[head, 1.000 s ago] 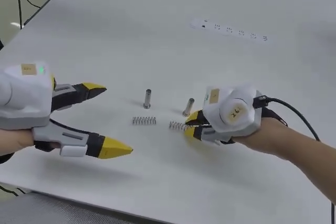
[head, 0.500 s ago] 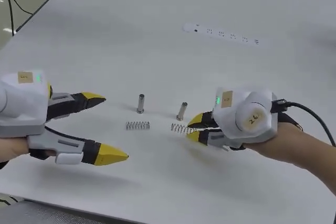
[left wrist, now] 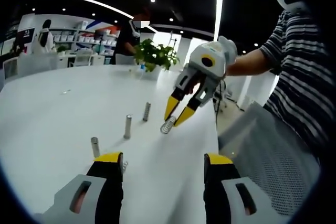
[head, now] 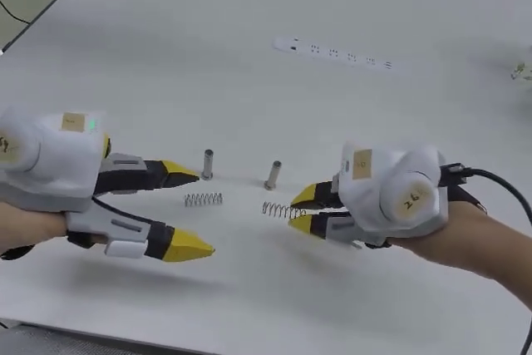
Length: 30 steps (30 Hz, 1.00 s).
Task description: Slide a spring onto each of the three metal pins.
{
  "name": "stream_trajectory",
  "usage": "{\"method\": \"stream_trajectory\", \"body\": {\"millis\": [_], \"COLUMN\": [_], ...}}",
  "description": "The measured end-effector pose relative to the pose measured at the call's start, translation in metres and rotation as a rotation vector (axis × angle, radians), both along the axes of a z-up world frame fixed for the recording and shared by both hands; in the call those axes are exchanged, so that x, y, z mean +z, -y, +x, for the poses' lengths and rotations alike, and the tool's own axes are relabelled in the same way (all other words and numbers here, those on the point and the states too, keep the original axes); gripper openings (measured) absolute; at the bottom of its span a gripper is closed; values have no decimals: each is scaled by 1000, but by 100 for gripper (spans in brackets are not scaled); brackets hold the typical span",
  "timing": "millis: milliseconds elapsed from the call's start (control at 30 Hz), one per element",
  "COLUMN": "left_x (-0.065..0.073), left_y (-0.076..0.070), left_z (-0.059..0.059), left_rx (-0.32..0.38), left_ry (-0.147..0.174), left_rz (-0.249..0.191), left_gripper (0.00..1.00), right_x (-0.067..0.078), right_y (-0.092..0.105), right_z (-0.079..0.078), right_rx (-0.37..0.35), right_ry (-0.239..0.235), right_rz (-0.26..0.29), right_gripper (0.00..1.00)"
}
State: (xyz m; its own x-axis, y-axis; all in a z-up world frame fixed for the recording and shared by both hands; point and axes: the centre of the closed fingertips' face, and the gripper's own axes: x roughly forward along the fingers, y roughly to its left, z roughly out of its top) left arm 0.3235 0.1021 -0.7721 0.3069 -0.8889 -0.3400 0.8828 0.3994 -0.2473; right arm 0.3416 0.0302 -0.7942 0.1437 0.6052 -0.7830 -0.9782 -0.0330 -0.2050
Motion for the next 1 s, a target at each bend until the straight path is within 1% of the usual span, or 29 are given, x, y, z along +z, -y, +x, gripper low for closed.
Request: {"method": "stream_trajectory", "body": {"millis": [33, 67, 200, 367, 433, 533, 633, 767, 900, 1000], "left_x": [0, 0, -2, -4, -5, -3, -2, -1, 0, 0], "left_y": [3, 8, 26, 40, 41, 44, 47, 53, 59, 61], "left_z": [0, -1, -3, -3, 0, 0, 0, 3, 0, -1], "left_rx": [-6, -22, -61, -88, -86, -91, -104, -106, -120, -127], "left_ry": [0, 5, -3, -8, -5, -11, -10, -15, -13, -9], "left_rz": [-1, -6, -12, -23, -23, -35, -40, -62, -73, -76], "left_gripper": [49, 46, 44, 40, 37, 30, 27, 23, 18, 14], "right_x": [1, 2, 3, 6, 6, 7, 6, 5, 7, 9], "right_y": [0, 0, 0, -3, -4, -6, -7, -8, -11, -13], "right_z": [-1, -2, -7, -13, -14, -15, -16, -18, -20, -21], "right_rx": [-2, -4, -5, 8, 9, 10, 12, 11, 13, 16], "right_ry": [-2, -3, -7, -11, -11, -14, -15, -20, -23, -22], "right_rz": [3, 6, 14, 20, 23, 30, 30, 32, 39, 42], "right_gripper": [8, 8, 8, 8, 8, 8, 8, 8, 8, 8]}}
